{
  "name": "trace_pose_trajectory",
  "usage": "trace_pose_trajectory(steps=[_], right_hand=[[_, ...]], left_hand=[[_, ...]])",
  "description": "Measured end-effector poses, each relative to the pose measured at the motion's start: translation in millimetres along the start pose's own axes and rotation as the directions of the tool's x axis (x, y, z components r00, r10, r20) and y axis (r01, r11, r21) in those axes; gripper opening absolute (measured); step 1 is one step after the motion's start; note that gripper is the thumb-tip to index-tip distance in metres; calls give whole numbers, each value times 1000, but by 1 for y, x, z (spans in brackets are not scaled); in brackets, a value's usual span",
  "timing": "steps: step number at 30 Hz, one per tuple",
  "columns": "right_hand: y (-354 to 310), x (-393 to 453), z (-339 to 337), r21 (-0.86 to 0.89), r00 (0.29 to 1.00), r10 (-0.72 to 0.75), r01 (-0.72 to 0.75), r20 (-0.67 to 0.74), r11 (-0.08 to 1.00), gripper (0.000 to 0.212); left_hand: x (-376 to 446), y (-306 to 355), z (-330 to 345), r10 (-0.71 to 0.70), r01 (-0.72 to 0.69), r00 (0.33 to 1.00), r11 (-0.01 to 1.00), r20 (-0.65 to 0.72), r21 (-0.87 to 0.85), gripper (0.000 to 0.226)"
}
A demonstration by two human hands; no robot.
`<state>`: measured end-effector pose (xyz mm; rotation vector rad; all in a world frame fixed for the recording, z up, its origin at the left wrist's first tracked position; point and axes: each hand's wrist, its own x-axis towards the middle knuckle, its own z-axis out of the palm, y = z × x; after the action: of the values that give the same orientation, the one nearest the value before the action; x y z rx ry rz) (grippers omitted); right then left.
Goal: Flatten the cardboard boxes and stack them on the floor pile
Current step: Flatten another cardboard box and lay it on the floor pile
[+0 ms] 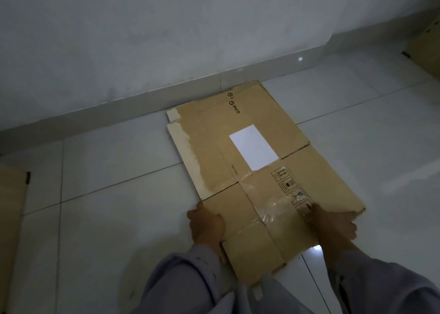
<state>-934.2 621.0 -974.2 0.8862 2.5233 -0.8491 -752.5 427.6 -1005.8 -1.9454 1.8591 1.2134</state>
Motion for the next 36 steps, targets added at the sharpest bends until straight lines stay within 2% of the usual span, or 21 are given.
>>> trace_pose_trajectory(steps=[2,6,10,12,13,14,15,17,19,20,21,22,25,27,30,36], right_hand=[[-4,5,7,41,999,-42,42,9,998,101],[-10,2,21,46,994,-102,100,33,994,97],[-12,-1,26,20,994,-107,107,-3,994,95],[-11,1,25,47,995,-97,97,-3,994,98],[-10,2,24,68,996,-88,87,5,994,100],[-9,4,23,90,997,-78,76,20,993,102],[-10,4,22,111,998,-56,51,38,993,104],[-9,4,19,139,998,8,-17,61,990,104],[-6,4,18,157,996,54,-65,77,985,103],[-3,4,18,165,995,57,-70,85,984,103],[1,3,18,170,995,55,-69,89,983,103],[5,4,17,171,995,49,-63,88,983,102],[10,1,18,163,996,33,-46,82,986,101],[7,-3,20,155,997,22,-33,72,987,108],[-1,-5,24,94,998,-21,15,63,995,115],[-11,-2,25,21,997,-49,48,67,999,113]], left_hand=[[10,1,-1,17,-20,999,998,-50,-52,55],[42,1,-10,185,-195,973,979,-138,-59,46],[65,9,-18,197,-198,972,980,-129,4,50],[48,15,-20,210,-177,963,966,-170,188,61],[32,16,-21,274,-203,940,928,-205,312,69],[13,15,-22,393,-289,896,868,-204,405,76],[-5,10,-19,526,-416,838,788,-144,453,84],[-36,-5,-5,696,-655,708,582,122,482,106],[-52,-24,16,732,-798,543,295,412,526,122],[-56,-31,26,722,-819,475,155,502,552,125],[-61,-34,28,690,-810,468,84,552,581,126],[-62,-35,29,676,-797,479,66,561,601,124],[-44,-38,22,730,-798,404,-12,551,602,110],[-32,-32,9,722,-797,393,-41,570,602,105],[-25,-20,1,651,-791,456,-17,607,612,107],[-34,-19,2,679,-781,487,58,549,622,102]])
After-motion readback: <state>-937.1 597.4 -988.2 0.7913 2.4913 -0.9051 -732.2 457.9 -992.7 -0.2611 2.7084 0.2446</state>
